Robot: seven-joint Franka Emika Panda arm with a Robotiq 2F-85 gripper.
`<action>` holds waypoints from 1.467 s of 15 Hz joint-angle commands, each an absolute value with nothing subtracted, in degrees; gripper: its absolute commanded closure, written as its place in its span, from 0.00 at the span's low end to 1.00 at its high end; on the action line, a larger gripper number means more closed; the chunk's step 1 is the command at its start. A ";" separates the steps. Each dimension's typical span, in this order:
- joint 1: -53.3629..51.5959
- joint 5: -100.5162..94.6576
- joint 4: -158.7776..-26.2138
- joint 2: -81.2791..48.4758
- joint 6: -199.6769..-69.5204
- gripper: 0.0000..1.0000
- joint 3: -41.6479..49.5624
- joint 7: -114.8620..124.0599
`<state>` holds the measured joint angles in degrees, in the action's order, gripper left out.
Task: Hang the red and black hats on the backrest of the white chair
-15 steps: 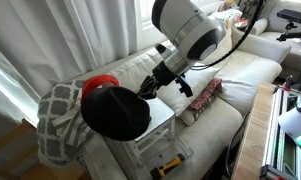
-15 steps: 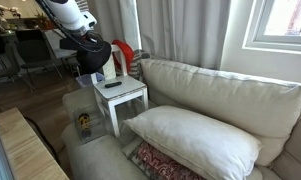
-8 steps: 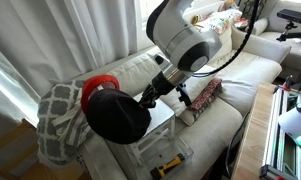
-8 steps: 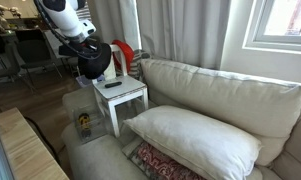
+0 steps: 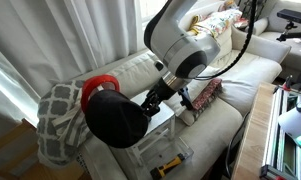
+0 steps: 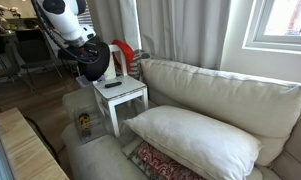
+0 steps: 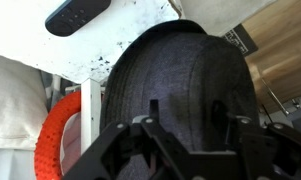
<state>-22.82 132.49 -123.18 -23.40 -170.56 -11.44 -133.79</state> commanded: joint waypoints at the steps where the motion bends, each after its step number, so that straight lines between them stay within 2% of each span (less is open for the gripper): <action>1: -21.80 130.62 -123.50 -23.00 -174.03 0.10 -12.98 -129.80; 2: -21.22 129.61 -124.03 -22.55 -174.78 0.01 -13.65 -128.52; 3: -20.38 128.28 -124.70 -22.02 -175.40 0.00 -14.63 -127.08; 7: -15.05 120.65 -129.28 -17.56 -171.92 0.00 -19.32 -120.54; 8: -18.26 114.83 -132.34 -14.70 -169.59 0.00 -16.01 -114.33; 15: -15.64 84.04 -146.76 2.78 -159.25 0.00 -14.25 -94.27; 22: -11.26 60.11 -149.43 17.97 -147.44 0.00 -10.43 -76.11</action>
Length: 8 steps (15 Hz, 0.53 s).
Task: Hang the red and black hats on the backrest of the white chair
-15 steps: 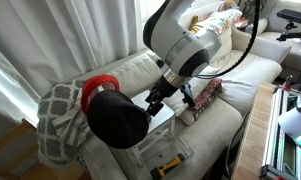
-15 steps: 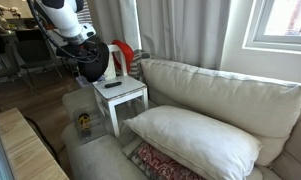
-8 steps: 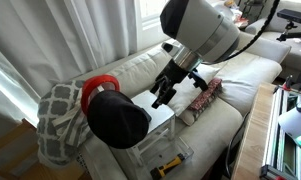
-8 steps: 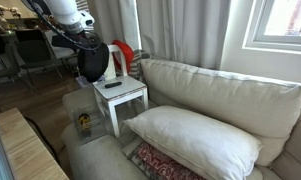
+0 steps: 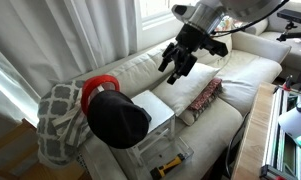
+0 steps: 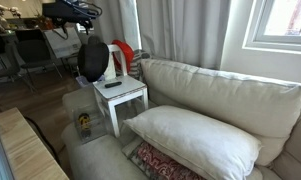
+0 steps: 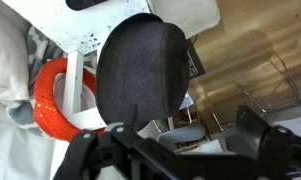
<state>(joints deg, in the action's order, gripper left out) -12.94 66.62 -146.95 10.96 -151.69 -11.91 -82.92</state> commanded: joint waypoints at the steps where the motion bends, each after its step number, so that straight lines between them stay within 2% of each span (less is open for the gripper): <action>1: -10.82 58.17 -149.41 19.49 -146.43 0.00 -9.86 -73.62; 8: -9.69 47.02 -149.29 28.63 -137.00 0.00 -5.54 -63.39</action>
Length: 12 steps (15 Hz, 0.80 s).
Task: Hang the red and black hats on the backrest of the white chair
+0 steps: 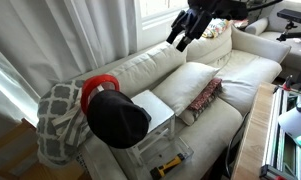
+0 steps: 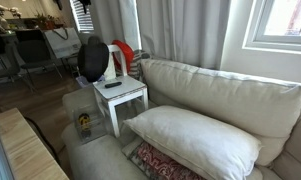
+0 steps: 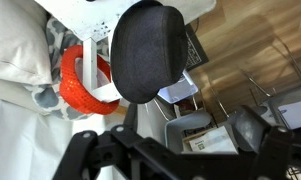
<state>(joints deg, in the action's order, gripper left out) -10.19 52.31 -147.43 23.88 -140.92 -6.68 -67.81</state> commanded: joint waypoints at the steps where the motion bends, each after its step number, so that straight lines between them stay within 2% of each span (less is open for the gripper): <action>1: -9.61 45.45 -149.17 29.59 -135.85 0.00 -5.09 -62.14; 12: -11.43 42.49 -148.07 30.18 -136.03 0.00 -3.08 -59.60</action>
